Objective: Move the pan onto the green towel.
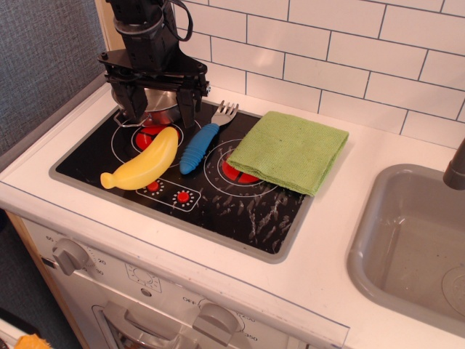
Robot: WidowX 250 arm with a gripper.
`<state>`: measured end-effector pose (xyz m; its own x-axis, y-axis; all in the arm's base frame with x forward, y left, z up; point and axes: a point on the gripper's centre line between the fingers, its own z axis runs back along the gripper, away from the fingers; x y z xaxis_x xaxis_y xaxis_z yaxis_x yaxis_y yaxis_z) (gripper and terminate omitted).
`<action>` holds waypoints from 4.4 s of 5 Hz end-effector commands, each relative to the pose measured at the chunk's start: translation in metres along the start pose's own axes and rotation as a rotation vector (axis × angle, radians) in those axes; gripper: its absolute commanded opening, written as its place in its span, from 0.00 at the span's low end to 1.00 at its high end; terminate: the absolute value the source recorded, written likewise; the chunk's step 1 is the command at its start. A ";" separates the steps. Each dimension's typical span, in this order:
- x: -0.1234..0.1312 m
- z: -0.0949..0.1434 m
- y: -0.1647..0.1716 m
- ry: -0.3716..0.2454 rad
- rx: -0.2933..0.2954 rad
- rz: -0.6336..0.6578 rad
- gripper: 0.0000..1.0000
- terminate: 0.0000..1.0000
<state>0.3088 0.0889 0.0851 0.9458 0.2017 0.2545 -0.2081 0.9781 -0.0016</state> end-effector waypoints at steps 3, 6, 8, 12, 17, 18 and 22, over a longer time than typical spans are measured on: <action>0.041 -0.005 0.017 -0.027 0.018 0.048 1.00 0.00; 0.092 -0.054 0.034 0.042 0.053 0.086 1.00 0.00; 0.083 -0.082 0.034 0.118 0.062 0.104 0.00 0.00; 0.093 -0.032 0.032 -0.014 0.059 0.149 0.00 0.00; 0.043 0.028 -0.149 -0.119 -0.090 -0.273 0.00 0.00; 0.036 0.010 -0.150 -0.075 -0.062 -0.279 0.00 0.00; 0.026 -0.032 -0.153 0.002 -0.020 -0.323 0.00 0.00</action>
<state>0.3779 -0.0575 0.0487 0.9721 -0.1151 0.2044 0.1052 0.9927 0.0586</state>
